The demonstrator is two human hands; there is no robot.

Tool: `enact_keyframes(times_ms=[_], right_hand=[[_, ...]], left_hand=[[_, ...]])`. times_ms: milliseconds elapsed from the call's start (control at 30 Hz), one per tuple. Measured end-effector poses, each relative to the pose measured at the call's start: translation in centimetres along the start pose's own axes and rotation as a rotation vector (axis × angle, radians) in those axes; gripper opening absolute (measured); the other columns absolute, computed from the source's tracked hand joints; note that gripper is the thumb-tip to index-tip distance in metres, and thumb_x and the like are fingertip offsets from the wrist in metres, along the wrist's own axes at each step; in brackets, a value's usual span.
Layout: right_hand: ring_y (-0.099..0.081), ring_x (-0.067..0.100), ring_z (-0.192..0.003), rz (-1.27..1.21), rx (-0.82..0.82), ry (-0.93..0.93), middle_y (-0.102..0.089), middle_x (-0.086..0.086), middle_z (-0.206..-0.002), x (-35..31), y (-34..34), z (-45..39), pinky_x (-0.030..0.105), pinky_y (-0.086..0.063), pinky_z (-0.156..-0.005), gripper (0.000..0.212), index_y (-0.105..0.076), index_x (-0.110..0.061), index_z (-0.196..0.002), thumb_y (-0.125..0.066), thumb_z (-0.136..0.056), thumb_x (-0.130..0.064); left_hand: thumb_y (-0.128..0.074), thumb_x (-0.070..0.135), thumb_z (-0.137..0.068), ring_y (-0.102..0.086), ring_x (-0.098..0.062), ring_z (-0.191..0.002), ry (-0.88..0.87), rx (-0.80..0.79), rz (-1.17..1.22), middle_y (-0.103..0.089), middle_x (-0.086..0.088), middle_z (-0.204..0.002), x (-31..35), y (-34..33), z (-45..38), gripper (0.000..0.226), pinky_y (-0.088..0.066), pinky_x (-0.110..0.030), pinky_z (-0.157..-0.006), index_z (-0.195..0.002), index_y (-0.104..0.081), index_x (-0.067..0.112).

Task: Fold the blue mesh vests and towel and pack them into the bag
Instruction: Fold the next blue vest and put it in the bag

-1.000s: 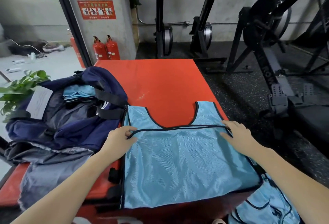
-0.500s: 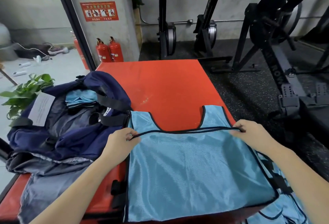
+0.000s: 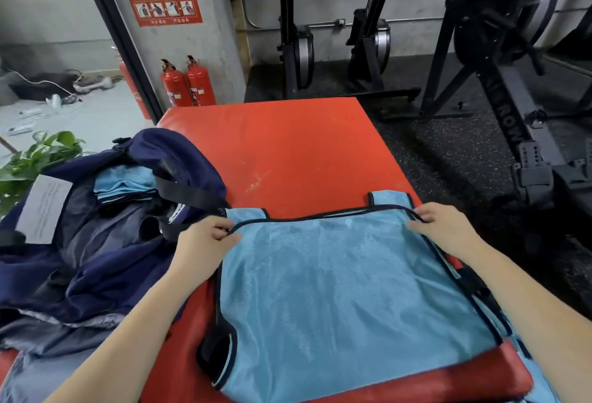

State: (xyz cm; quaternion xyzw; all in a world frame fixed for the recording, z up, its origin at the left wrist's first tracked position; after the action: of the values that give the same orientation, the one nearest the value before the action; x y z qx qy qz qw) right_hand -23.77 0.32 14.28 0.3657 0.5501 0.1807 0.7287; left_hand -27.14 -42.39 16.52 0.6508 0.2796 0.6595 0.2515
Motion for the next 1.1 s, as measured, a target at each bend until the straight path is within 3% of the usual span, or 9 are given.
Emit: enact_keyframes(times_ms=[200,367,500,633,733,800,933,1000,1100], right_hand=[[-0.067,0.011,-0.092,-0.134,0.127,0.087,-0.072,-0.007,-0.093,-0.4,0.4,-0.4,0.031,-0.05,-0.087,0.011,-0.071,-0.028,-0.09,-0.079,-0.083,-0.027],[-0.069,0.01,-0.092,-0.275,0.279,0.143,-0.074,-0.01,-0.096,-0.9,0.7,-1.6,0.042,-0.054,-0.096,0.014,-0.074,-0.025,-0.098,-0.076,-0.085,-0.031],[-0.057,0.014,-0.115,-0.171,0.173,0.157,-0.059,-0.011,-0.12,-2.0,-0.2,-0.9,0.029,-0.041,-0.104,0.052,-0.055,-0.02,-0.137,-0.071,-0.09,-0.038],[-0.054,0.019,-0.127,0.054,0.151,0.274,-0.06,-0.002,-0.136,-2.1,-1.1,1.6,0.029,-0.036,-0.107,0.052,-0.056,-0.016,-0.136,-0.068,-0.091,-0.04],[-0.054,0.018,-0.122,0.141,0.097,0.372,-0.063,0.0,-0.129,-1.7,-2.0,5.0,0.024,-0.035,-0.103,0.047,-0.06,-0.017,-0.131,-0.066,-0.091,-0.041],[-0.051,0.013,-0.125,0.21,0.053,0.448,-0.061,-0.005,-0.129,-1.1,-2.7,7.4,0.02,-0.031,-0.106,0.049,-0.061,-0.02,-0.129,-0.061,-0.089,-0.049],[-0.04,-0.003,-0.128,0.244,-0.076,0.517,-0.051,-0.017,-0.134,0.2,-3.5,11.7,0.008,-0.018,-0.108,0.055,-0.058,-0.026,-0.133,-0.055,-0.09,-0.06],[-0.035,-0.003,-0.134,0.346,-0.126,0.559,-0.044,-0.019,-0.144,1.9,-3.5,13.0,0.006,-0.011,-0.112,0.067,-0.052,-0.03,-0.14,-0.039,-0.091,-0.073],[-0.03,0.008,-0.145,0.545,-0.095,0.532,-0.032,-0.012,-0.157,5.1,-2.6,13.0,0.013,-0.004,-0.116,0.082,-0.039,-0.027,-0.151,-0.014,-0.09,-0.077]], left_hand=[[-0.073,0.024,-0.084,-0.062,-0.01,-0.074,-0.014,0.107,-0.081,-0.066,0.009,-0.07,0.6,-0.5,-0.3,0.009,-0.037,-0.009,-0.065,-0.079,-0.066,0.026],[-0.071,0.026,-0.089,-0.057,0.007,-0.075,-0.013,0.298,0.106,-0.066,0.015,-0.08,1.7,-0.3,-1.0,0.009,-0.033,0.002,-0.068,-0.097,-0.071,0.023],[-0.069,0.019,-0.088,-0.064,-0.008,-0.091,0.013,0.179,0.064,-0.069,0.002,-0.109,1.0,-1.0,-1.1,0.037,-0.041,-0.019,-0.087,-0.124,-0.062,0.018],[-0.062,0.014,-0.09,-0.05,-0.027,-0.12,-0.147,0.184,-0.354,-0.053,-0.001,-0.134,2.0,-2.1,1.2,0.048,-0.039,-0.045,-0.098,-0.136,-0.052,0.02],[-0.062,0.016,-0.09,-0.05,-0.03,-0.119,-0.31,0.17,-0.398,-0.052,-0.002,-0.136,3.7,-3.5,4.9,0.043,-0.038,-0.045,-0.095,-0.133,-0.055,0.02],[-0.058,0.018,-0.095,-0.048,-0.027,-0.127,-0.374,-0.012,-0.261,-0.049,-0.002,-0.141,4.7,-5.0,7.8,0.042,-0.036,-0.04,-0.105,-0.137,-0.052,0.018],[-0.039,0.049,-0.101,-0.018,-0.02,-0.149,-0.348,-0.298,-0.395,-0.023,-0.002,-0.161,4.7,-9.1,13.4,0.057,-0.014,-0.037,-0.121,-0.152,-0.031,0.026],[-0.013,0.071,-0.09,-0.003,-0.024,-0.152,-0.322,-0.282,-0.56,-0.009,-0.006,-0.165,3.1,-9.9,14.6,0.076,-0.003,-0.045,-0.123,-0.155,-0.021,0.032],[0.018,0.083,-0.074,-0.004,-0.028,-0.152,-0.297,-0.169,-0.652,-0.008,-0.01,-0.165,0.0,-8.2,14.2,0.104,-0.002,-0.044,-0.122,-0.157,-0.017,0.032]])
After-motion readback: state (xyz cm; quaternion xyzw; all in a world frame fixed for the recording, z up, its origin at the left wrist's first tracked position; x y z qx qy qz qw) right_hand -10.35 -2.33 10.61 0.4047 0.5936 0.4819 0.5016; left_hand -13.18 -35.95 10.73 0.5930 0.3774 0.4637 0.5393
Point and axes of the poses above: each hand's wrist, its own z-axis away from the middle knuckle, its own y-axis out of the back of the hand, x = y × z, the point moved 1 cm from there along -z, towards the middle knuckle
